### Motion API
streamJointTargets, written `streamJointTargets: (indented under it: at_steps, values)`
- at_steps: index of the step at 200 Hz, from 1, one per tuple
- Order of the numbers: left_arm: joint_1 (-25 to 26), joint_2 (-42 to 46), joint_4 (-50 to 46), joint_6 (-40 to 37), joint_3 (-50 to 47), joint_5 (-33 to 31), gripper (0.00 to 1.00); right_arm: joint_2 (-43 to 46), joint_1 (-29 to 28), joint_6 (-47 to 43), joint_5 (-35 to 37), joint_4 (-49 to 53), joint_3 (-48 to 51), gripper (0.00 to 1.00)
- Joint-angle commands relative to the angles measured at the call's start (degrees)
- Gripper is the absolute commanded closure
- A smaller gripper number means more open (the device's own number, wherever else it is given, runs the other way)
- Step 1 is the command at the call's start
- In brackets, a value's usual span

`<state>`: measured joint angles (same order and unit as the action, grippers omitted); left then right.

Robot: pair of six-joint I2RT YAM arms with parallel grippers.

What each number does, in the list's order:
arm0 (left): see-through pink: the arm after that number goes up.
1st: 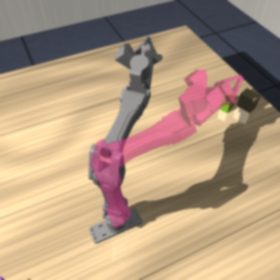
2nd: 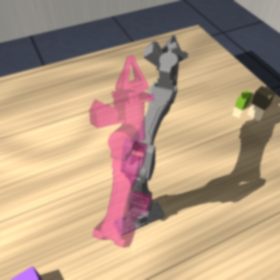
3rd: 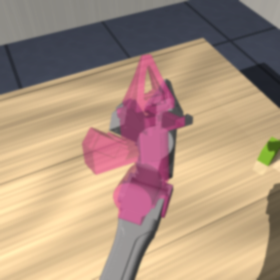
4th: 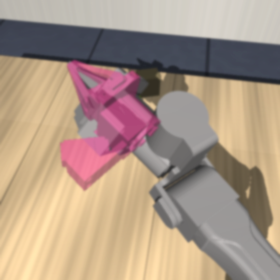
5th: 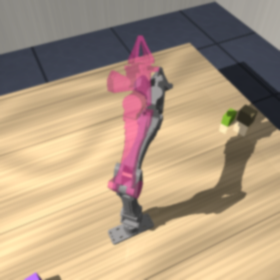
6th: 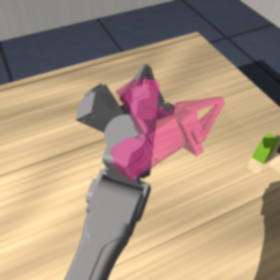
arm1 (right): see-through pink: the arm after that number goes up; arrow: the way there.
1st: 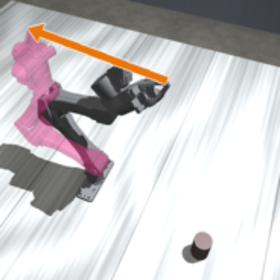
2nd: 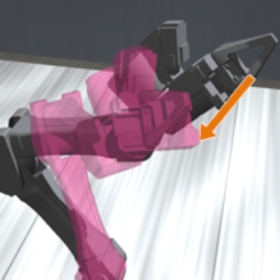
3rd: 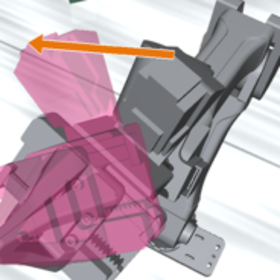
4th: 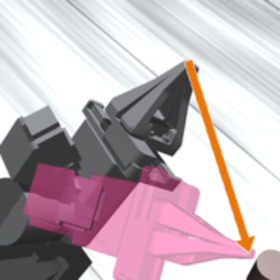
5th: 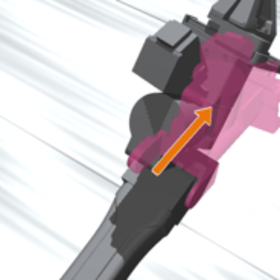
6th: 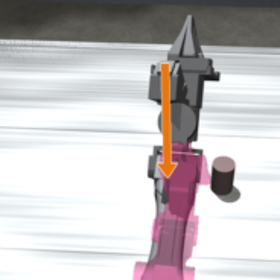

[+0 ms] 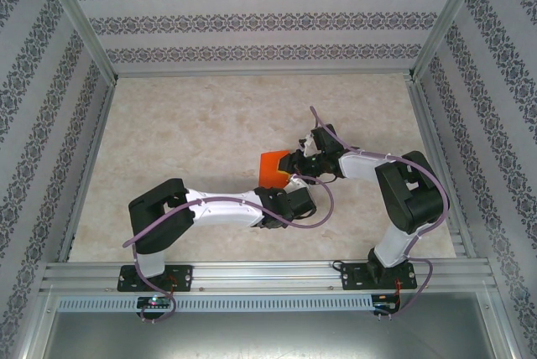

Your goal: Fold a paper plane with a square sheet of paper (fold left side to right side)

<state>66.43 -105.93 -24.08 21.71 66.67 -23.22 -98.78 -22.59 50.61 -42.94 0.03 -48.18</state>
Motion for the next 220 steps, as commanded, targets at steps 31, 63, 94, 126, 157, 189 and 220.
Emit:
streamJointTargets:
  at_steps: [31,63,94,126,157,189,220]
  values:
    - [1.0,0.5,-2.5,-0.4,1.4,-2.2,0.82,0.3,1.2,-2.0,0.3,1.0,-1.1,0.56]
    - [0.8,2.3,-1.5,-0.3,0.6,-1.2,0.94,2.5,2.7,-3.3,1.1,1.6,-1.6,0.55]
    - [-0.5,5.1,0.3,0.1,-0.7,2.0,1.00,7.2,4.8,-6.1,1.3,0.4,-0.8,0.52]
    - [-4.0,9.1,4.0,0.8,-3.8,9.3,1.00,14.2,8.1,-6.5,1.9,-2.9,3.9,0.47]
    - [-7.8,12.0,7.5,1.9,-6.6,17.9,1.00,20.6,10.0,-9.0,2.8,-1.4,7.9,0.47]
    - [-11.5,13.9,9.8,3.1,-9.1,24.5,1.00,25.7,9.6,-10.8,2.8,-0.3,12.9,0.59]
    - [-15.4,15.4,11.4,3.1,-11.3,30.6,1.00,27.4,4.0,-14.1,5.2,2.1,15.7,0.76]
